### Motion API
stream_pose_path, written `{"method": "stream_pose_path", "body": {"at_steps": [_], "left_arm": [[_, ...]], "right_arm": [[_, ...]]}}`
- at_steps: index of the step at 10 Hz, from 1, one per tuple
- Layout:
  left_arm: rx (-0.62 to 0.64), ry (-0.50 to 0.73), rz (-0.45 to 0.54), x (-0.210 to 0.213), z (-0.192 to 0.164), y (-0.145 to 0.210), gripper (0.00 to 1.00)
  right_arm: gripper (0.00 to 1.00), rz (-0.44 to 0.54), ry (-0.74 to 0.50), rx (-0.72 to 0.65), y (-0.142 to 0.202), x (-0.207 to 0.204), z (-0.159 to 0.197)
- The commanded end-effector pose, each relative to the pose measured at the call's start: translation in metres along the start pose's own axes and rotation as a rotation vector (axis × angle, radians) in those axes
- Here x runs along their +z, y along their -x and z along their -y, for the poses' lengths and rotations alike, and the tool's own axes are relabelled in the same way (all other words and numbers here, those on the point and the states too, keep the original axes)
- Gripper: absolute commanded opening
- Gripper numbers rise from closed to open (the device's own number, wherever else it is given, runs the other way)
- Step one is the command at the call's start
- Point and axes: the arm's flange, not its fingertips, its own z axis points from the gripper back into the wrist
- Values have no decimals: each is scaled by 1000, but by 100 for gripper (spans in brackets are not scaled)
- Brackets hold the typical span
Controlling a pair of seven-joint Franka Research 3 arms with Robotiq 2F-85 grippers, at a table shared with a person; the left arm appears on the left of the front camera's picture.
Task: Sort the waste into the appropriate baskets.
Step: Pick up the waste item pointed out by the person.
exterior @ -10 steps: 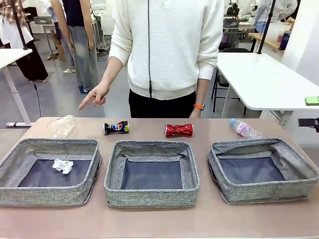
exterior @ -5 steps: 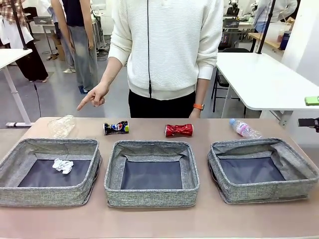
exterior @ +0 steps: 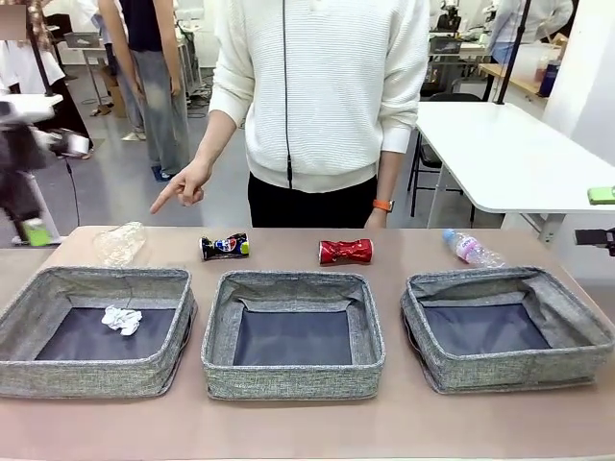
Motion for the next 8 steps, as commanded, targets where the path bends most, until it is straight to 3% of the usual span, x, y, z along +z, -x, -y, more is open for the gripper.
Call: {"method": "stream_pose_path", "body": {"at_steps": [1,2,5,6,7,8], "left_arm": [[159,-346,-51,-34,-7,-9,100],[214,-310,-17,-41,-6,-23,100],[585,-299,381,-19,-26,-55,100],[672,-228,510,-4,-38,-57,100],[453,-279,226,-27,-22,-50,100],[453,-279,226,-27,-22,-50,100]], "right_arm": [[100,-4,-2,-18,1,2,-3],[100,-4,-2,-18,1,2,-3],[100,-4,-2,-18,1,2,-3],[100,-4,-2,-18,1,2,-3],[100,-4,-2,-18,1,2,-3],[100,-4,-2,-18,1,2,-3]]}}
